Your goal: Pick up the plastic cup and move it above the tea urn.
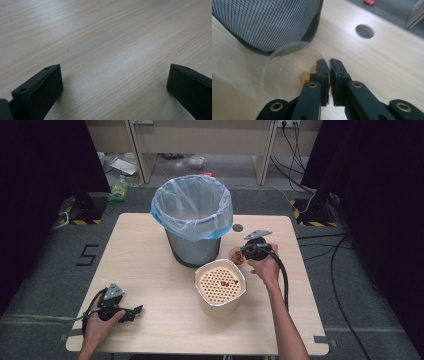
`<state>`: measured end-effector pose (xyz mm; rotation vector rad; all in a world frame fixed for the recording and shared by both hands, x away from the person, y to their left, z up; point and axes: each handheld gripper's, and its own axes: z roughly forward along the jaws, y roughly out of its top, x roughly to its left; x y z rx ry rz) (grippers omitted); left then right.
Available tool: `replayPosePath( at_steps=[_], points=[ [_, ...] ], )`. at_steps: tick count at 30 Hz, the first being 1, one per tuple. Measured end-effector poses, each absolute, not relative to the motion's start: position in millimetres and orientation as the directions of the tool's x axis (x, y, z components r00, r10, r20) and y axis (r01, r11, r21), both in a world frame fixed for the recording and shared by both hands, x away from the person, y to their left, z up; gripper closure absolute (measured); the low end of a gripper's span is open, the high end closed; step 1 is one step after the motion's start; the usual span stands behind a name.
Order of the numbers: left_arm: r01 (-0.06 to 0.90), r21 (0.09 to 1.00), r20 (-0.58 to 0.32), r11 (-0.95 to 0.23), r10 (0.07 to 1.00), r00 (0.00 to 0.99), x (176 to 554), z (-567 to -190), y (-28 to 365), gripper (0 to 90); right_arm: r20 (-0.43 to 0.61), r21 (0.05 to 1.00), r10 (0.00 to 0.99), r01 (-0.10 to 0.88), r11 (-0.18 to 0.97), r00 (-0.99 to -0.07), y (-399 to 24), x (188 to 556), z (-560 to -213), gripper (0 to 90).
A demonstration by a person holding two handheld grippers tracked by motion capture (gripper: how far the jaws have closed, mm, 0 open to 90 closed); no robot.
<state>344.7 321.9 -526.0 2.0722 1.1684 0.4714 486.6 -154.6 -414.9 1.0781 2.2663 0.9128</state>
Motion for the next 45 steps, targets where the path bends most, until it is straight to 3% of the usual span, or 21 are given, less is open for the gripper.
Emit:
replayPosePath(
  at_steps=[8,18,45],
  points=[
    [0.594,0.725,-0.024,-0.347,0.85,0.526,345,-526,322,0.0,-0.289,0.803,0.823,0.345,0.486,-0.489,-168,464,-393,86.0],
    [0.595,0.725,-0.024,-0.347,0.85,0.526,345,-526,322,0.0,-0.451,0.823,0.806,0.17,0.541,-0.383,-170,430,-381,86.1],
    [0.596,0.724,-0.022,-0.348,0.852,0.524,344,-526,322,0.0,-0.54,0.805,0.747,0.02,0.593,-0.388,-142,401,-367,86.1]
  ],
)
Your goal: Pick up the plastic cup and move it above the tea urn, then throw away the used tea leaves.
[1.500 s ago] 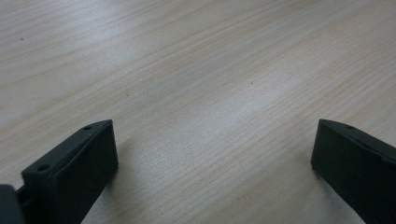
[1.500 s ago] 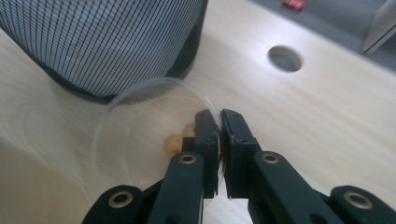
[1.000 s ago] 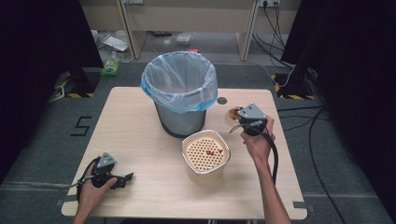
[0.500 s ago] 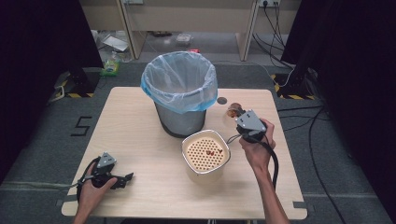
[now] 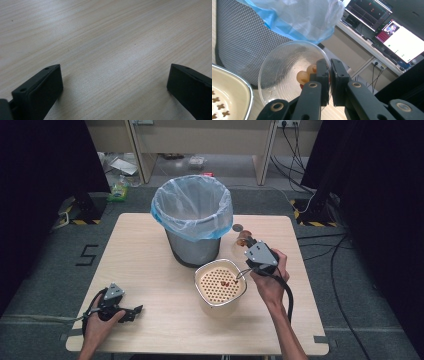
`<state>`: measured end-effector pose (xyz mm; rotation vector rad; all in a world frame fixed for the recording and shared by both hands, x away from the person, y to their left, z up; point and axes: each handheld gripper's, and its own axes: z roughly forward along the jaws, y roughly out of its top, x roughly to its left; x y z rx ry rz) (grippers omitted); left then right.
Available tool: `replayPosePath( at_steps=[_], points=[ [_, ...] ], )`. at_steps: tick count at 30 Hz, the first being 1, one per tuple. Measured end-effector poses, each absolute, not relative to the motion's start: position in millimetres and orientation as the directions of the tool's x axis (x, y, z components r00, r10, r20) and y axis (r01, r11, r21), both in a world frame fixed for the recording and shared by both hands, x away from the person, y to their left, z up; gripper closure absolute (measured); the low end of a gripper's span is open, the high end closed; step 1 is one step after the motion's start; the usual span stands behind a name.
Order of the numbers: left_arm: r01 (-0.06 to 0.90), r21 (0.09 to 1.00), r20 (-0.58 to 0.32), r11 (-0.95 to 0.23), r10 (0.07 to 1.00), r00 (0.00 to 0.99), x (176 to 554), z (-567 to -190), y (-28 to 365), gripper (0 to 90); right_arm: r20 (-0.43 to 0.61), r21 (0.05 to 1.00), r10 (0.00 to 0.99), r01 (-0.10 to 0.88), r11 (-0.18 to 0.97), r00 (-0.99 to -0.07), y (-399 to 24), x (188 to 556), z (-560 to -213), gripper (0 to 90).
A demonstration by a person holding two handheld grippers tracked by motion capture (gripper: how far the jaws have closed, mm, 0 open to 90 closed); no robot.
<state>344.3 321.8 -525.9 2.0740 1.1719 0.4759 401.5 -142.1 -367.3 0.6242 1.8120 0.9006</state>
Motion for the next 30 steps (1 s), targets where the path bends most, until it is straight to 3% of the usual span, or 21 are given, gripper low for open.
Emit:
replayPosePath(
  at_steps=[15,26,30],
  points=[
    [0.596,0.724,-0.021,-0.348,0.852,0.524,344,-526,322,0.0,-0.605,0.776,0.708,-0.068,0.628,-0.365,-130,381,-362,86.2],
    [0.596,0.724,-0.021,-0.348,0.852,0.524,344,-526,322,0.0,-0.72,0.687,0.63,-0.168,0.707,-0.291,-117,358,-370,86.5],
    [0.596,0.724,-0.021,-0.349,0.852,0.524,344,-526,322,0.0,-0.796,0.603,0.56,-0.229,0.764,-0.228,-107,349,-379,86.8]
  ],
)
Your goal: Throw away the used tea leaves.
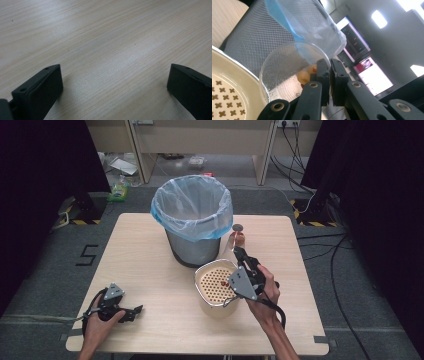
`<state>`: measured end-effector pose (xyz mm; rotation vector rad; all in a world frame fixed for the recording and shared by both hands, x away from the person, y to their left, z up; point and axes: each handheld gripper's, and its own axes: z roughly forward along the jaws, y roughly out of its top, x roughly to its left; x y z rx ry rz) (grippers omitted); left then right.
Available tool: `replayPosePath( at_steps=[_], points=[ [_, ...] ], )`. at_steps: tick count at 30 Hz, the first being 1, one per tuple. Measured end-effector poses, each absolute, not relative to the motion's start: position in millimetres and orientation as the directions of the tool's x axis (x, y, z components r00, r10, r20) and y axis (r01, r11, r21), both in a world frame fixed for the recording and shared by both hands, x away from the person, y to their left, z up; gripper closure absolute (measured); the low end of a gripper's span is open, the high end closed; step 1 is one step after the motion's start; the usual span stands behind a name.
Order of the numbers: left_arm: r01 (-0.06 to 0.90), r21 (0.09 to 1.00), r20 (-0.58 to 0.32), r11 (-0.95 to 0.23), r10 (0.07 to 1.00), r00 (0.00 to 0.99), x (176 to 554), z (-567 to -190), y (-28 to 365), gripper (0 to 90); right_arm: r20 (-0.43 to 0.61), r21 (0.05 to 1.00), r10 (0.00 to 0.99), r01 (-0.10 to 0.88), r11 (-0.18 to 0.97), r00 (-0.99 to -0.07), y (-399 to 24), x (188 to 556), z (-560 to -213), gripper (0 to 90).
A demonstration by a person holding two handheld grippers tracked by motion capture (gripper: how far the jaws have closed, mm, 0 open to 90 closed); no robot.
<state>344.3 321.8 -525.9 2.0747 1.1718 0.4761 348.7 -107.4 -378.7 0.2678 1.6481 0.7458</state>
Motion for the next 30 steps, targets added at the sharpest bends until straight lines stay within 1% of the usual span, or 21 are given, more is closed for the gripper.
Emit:
replayPosePath(
  at_steps=[4,5,6,7,10,11,12,13,14,17,22,25,30],
  points=[
    [0.596,0.724,-0.021,-0.348,0.852,0.524,344,-526,322,0.0,-0.859,0.512,0.489,-0.286,0.81,-0.153,-101,338,-386,87.0],
    [0.596,0.724,-0.021,-0.348,0.852,0.524,344,-526,322,0.0,-0.859,0.512,0.489,-0.286,0.81,-0.153,-101,338,-386,87.0],
    [0.595,0.724,-0.021,-0.348,0.852,0.524,344,-526,322,0.0,-0.891,0.452,0.444,-0.302,0.839,-0.098,-95,331,-391,87.1],
    [0.596,0.724,-0.021,-0.348,0.852,0.524,344,-526,322,0.0,-0.903,0.426,0.424,-0.307,0.851,-0.078,-93,330,-394,87.1],
    [0.595,0.724,-0.021,-0.348,0.852,0.524,344,-526,322,0.0,-0.908,0.412,0.413,-0.315,0.855,-0.066,-91,328,-401,87.2],
    [0.596,0.724,-0.021,-0.349,0.852,0.524,344,-526,322,0.0,-0.925,0.37,0.379,-0.333,0.867,-0.04,-88,325,-403,87.3],
    [0.596,0.724,-0.021,-0.349,0.852,0.524,344,-526,322,0.0,-0.925,0.37,0.379,-0.333,0.867,-0.04,-88,325,-403,87.3],
    [0.596,0.724,-0.021,-0.348,0.852,0.524,344,-526,322,0.0,-0.942,0.312,0.334,-0.34,0.887,0.008,-85,323,-406,87.4],
    [0.596,0.724,-0.021,-0.348,0.852,0.524,344,-526,322,0.0,-0.945,0.299,0.327,-0.345,0.89,0.024,-84,322,-406,87.4],
    [0.596,0.724,-0.021,-0.348,0.852,0.524,344,-526,322,0.0,-0.947,0.291,0.32,-0.345,0.893,0.03,-84,322,-408,87.5],
    [0.595,0.724,-0.021,-0.349,0.852,0.524,344,-526,322,0.0,-0.951,0.246,0.296,-0.364,0.898,0.088,-82,317,-409,87.6],
    [0.596,0.724,-0.021,-0.348,0.852,0.524,344,-526,322,0.0,-0.945,0.269,0.316,-0.353,0.896,0.083,-86,320,-410,87.6],
    [0.596,0.724,-0.021,-0.348,0.852,0.523,344,-526,322,0.0,-0.94,0.251,0.317,-0.378,0.891,0.123,-84,316,-410,87.6]
  ],
)
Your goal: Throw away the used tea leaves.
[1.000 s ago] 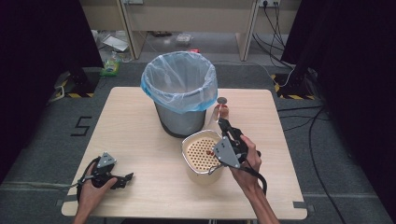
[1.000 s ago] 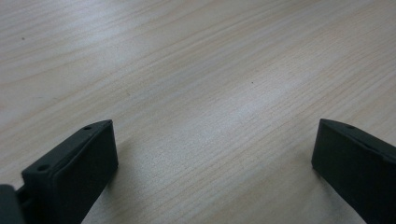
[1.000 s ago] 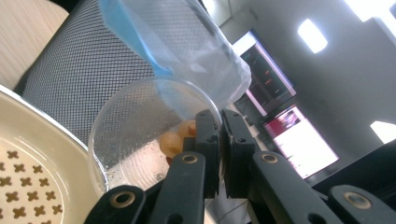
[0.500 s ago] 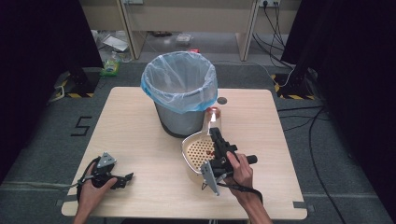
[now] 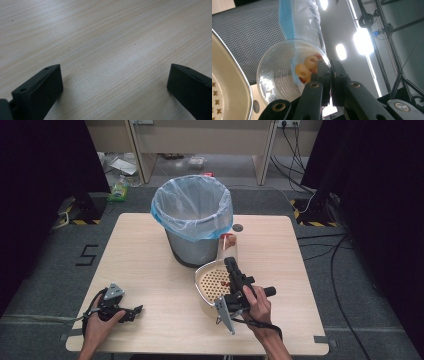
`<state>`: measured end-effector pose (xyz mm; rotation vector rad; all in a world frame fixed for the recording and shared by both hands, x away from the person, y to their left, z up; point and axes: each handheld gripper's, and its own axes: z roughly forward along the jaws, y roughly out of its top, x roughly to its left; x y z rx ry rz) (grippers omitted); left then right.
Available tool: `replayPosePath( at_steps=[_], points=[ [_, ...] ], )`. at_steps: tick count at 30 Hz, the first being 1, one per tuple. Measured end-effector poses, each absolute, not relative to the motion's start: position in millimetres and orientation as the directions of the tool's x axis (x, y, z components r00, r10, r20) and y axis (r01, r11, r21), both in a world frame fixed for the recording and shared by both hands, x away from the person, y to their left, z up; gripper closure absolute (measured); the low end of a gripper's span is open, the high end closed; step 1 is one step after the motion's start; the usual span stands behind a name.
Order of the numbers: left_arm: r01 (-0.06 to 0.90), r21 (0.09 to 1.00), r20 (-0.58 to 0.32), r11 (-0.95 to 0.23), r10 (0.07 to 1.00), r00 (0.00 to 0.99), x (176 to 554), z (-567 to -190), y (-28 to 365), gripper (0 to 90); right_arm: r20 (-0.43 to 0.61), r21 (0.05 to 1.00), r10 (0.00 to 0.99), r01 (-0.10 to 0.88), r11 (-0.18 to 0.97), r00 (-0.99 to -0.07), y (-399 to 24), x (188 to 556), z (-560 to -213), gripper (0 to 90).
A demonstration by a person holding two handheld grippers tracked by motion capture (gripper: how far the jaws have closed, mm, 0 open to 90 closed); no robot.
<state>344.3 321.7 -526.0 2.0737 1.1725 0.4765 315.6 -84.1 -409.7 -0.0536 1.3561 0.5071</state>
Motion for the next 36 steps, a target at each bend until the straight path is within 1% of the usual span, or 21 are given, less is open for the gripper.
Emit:
replayPosePath(
  at_steps=[2,3,7,11,13,17,18,19,20,21,24,25,26,27,28,30,35,36],
  points=[
    [0.596,0.724,-0.021,-0.348,0.852,0.523,344,-526,322,0.0,-0.947,0.253,0.308,-0.37,0.894,0.096,-80,320,-420,87.6],
    [0.595,0.724,-0.021,-0.348,0.852,0.523,344,-526,322,0.0,-0.954,0.226,0.282,-0.371,0.901,0.103,-78,320,-422,87.5],
    [0.596,0.724,-0.021,-0.347,0.852,0.523,344,-526,322,0.0,-0.953,0.224,0.283,-0.374,0.9,0.11,-75,320,-421,87.7],
    [0.596,0.724,-0.021,-0.347,0.852,0.523,344,-526,322,0.0,-0.953,0.183,0.261,-0.393,0.901,0.155,-73,317,-422,87.6],
    [0.596,0.724,-0.021,-0.347,0.852,0.522,344,-526,322,0.0,-0.953,0.174,0.255,-0.391,0.904,0.166,-73,316,-421,87.6],
    [0.596,0.724,-0.021,-0.346,0.853,0.521,344,-526,322,0.0,-0.942,0.187,0.279,-0.4,0.897,0.187,-77,316,-419,87.6],
    [0.596,0.724,-0.021,-0.346,0.853,0.521,344,-526,322,0.0,-0.943,0.172,0.269,-0.403,0.899,0.197,-76,315,-418,87.6],
    [0.596,0.724,-0.021,-0.346,0.853,0.521,344,-526,322,0.0,-0.941,0.18,0.276,-0.401,0.898,0.196,-75,314,-419,87.6],
    [0.597,0.725,-0.022,-0.345,0.854,0.52,344,-526,322,0.0,-0.942,0.159,0.261,-0.404,0.901,0.211,-74,314,-420,87.7],
    [0.597,0.724,-0.021,-0.346,0.854,0.52,344,-526,322,0.0,-0.949,0.139,0.236,-0.392,0.91,0.21,-73,317,-424,87.6],
    [0.597,0.724,-0.021,-0.344,0.855,0.519,344,-526,321,0.0,-0.95,0.137,0.236,-0.406,0.904,0.204,-71,314,-427,87.6],
    [0.597,0.724,-0.021,-0.345,0.855,0.519,344,-526,322,0.0,-0.95,0.116,0.221,-0.408,0.905,0.221,-69,313,-425,87.6],
    [0.598,0.724,-0.021,-0.344,0.855,0.518,344,-526,321,0.0,-0.946,0.127,0.235,-0.411,0.903,0.222,-69,312,-425,87.6],
    [0.598,0.724,-0.021,-0.344,0.855,0.518,344,-526,321,0.0,-0.946,0.108,0.222,-0.417,0.903,0.237,-69,312,-425,87.6],
    [0.598,0.724,-0.021,-0.344,0.855,0.518,344,-526,321,0.0,-0.95,0.099,0.206,-0.402,0.911,0.234,-70,315,-425,87.6],
    [0.598,0.724,-0.021,-0.344,0.855,0.518,344,-526,321,0.0,-0.948,0.117,0.223,-0.402,0.908,0.228,-73,317,-427,87.7],
    [0.598,0.724,-0.022,-0.343,0.855,0.517,344,-526,321,0.0,-0.946,0.124,0.228,-0.392,0.912,0.231,-76,316,-425,87.6],
    [0.598,0.724,-0.021,-0.344,0.855,0.518,344,-526,321,0.0,-0.945,0.097,0.21,-0.396,0.913,0.252,-75,316,-424,87.6]
  ],
)
